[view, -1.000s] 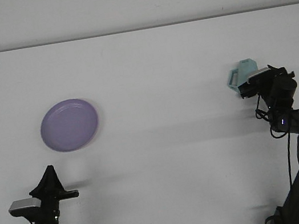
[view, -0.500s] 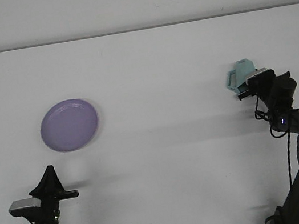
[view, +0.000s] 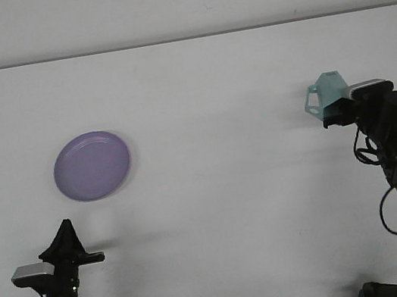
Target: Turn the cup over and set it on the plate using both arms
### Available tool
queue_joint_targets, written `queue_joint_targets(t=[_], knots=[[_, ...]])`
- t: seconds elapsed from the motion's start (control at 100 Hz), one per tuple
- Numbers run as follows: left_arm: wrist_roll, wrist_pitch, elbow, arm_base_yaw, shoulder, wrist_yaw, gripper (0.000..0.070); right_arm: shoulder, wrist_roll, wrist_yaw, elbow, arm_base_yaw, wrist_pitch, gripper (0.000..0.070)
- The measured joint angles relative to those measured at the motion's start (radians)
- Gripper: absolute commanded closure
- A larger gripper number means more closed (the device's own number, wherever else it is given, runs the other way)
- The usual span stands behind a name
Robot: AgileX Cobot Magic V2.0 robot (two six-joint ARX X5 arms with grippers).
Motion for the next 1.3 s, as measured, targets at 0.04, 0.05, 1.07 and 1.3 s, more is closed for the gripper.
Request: queue_joint_targets(t=[0.04, 0.05, 1.07, 1.3], knots=[[0.000, 0.000, 0.000, 0.000, 0.000, 0.000, 0.0688, -0.058, 0.031, -0.018, 0.000, 0.008, -0.074, 0.0693], [0.000, 0.000, 0.000, 0.000, 0.000, 0.000, 0.0688, -0.073, 0.039, -0.023, 0.000, 0.010, -0.092, 0.0693], [0.000, 0.000, 0.000, 0.000, 0.000, 0.000, 0.0688, 0.194, 0.066, 0.139, 0.454, 0.893, -1.251, 0.0695], [0.000, 0.000, 0.000, 0.000, 0.000, 0.000, 0.0688, 0.322, 0.039, 0.148, 0.497, 0.946, -1.286, 0.0695]])
